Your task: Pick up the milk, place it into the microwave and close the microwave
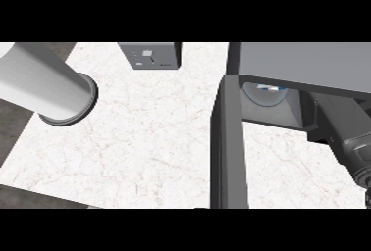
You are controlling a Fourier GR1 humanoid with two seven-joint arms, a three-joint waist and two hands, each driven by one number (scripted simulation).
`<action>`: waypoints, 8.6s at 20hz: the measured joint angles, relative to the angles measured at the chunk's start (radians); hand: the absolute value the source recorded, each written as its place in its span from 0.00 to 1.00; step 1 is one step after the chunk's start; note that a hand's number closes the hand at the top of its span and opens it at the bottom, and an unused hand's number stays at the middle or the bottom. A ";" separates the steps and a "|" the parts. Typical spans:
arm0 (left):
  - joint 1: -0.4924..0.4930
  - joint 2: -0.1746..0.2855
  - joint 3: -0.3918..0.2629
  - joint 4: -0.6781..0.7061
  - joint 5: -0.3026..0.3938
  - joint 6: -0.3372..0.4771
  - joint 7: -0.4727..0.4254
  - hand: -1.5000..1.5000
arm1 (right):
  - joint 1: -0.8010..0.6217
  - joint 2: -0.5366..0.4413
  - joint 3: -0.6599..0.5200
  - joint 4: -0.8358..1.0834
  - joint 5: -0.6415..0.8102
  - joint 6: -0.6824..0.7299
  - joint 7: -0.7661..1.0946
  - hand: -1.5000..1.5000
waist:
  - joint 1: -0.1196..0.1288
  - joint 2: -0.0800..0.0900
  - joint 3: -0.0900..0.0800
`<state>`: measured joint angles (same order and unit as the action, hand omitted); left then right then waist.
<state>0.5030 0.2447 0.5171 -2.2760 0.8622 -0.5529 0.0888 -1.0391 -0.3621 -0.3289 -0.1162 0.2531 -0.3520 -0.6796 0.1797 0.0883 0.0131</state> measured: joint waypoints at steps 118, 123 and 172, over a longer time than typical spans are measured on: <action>-0.640 -0.240 -1.112 0.940 -1.019 0.358 -0.316 1.00 | 1.314 0.075 0.097 -1.244 -0.475 0.869 0.022 0.00 | -0.247 -0.091 -0.017; -0.724 -0.236 -1.279 0.999 -0.923 0.553 -0.277 1.00 | 1.358 0.059 0.138 -1.420 -0.576 0.920 0.125 0.00 | -0.256 -0.088 -0.018; -1.406 -0.245 -1.365 1.404 -0.145 1.157 -0.437 1.00 | 1.338 -0.111 0.190 -1.956 -0.986 0.863 0.561 0.00 | -0.421 -0.032 -0.016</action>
<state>-0.9033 -0.0005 -0.8476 -0.8722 0.7176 0.6045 -0.3485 0.2990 -0.4727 -0.1392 -2.0718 -0.7327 0.5112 -0.1187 -0.2409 0.0562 -0.0025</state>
